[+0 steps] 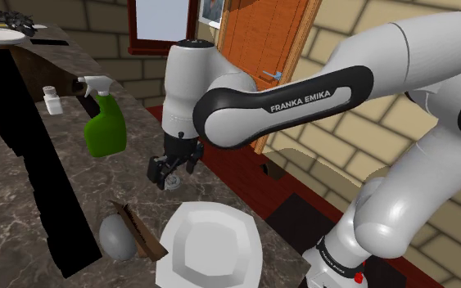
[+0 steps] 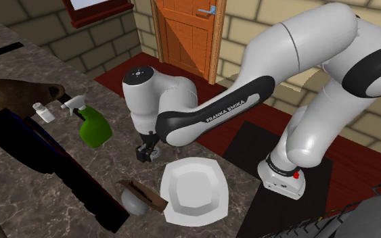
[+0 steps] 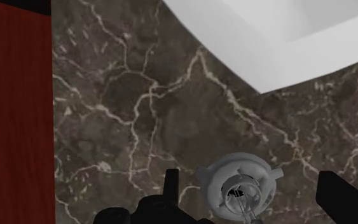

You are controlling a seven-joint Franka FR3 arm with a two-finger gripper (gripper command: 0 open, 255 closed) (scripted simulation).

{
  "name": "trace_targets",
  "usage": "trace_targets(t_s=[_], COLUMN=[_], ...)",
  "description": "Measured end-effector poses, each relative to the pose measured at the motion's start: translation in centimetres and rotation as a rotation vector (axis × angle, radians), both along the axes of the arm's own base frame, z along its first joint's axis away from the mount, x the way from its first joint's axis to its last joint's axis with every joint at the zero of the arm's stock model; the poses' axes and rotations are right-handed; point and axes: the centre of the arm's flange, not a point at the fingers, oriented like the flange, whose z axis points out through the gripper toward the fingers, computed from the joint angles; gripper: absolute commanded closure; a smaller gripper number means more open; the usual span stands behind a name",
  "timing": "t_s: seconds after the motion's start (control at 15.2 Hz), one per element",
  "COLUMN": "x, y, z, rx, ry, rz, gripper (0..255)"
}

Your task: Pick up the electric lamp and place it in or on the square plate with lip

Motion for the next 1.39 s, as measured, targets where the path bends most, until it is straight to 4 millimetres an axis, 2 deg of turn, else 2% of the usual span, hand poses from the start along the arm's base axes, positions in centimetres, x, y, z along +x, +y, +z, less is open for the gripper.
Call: trace_targets(t_s=[0.2, 0.59, 0.66, 1.39], x=[0.1, 0.1, 0.1, 0.1], y=[0.0, 0.0, 0.0, 0.0], z=[-1.5, -1.9, -1.9, -1.6], rx=[0.0, 0.0, 0.0, 0.0], ry=[0.0, 0.0, 0.0, -0.001], rz=[0.0, 0.0, 0.0, 0.0], gripper=[0, 0, 255, 255])
